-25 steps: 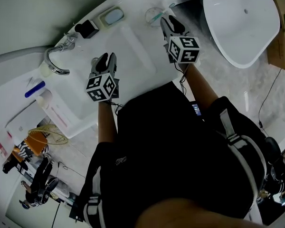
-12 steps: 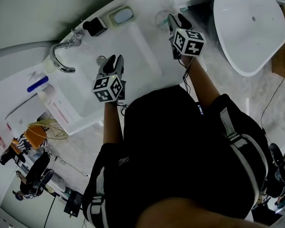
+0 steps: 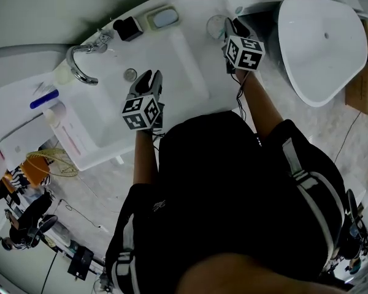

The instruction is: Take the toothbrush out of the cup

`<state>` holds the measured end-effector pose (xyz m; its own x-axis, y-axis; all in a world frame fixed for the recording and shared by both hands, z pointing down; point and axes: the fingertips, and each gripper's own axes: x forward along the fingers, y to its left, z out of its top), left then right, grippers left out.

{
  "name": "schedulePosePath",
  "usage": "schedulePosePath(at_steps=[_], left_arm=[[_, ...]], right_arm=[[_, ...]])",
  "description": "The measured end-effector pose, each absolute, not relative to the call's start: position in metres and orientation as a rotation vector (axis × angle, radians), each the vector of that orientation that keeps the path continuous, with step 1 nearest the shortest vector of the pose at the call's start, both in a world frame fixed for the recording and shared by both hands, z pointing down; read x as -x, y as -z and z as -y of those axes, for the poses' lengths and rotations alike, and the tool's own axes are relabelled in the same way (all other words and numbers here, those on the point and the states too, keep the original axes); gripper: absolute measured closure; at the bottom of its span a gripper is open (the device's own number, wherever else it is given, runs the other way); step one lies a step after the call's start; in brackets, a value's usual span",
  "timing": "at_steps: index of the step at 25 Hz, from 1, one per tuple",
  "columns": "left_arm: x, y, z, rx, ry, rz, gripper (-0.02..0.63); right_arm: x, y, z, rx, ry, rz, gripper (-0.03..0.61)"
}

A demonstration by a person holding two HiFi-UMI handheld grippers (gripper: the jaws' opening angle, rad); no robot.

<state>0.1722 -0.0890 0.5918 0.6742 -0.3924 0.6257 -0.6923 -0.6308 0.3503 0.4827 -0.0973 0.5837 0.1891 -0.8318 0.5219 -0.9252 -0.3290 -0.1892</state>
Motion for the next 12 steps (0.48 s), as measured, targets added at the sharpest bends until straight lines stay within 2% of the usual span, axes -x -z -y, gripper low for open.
schedulePosePath(at_steps=[5, 12], left_arm=[[-0.17, -0.588, 0.096, -2.31, -0.658, 0.854, 0.491], [-0.185, -0.583, 0.097, -2.353, -0.676, 0.806, 0.491]], right_arm=[[-0.475, -0.571, 0.1, -2.299, -0.764, 1.765, 0.545], [-0.466, -0.552, 0.096, -2.308, -0.704, 1.834, 0.549]])
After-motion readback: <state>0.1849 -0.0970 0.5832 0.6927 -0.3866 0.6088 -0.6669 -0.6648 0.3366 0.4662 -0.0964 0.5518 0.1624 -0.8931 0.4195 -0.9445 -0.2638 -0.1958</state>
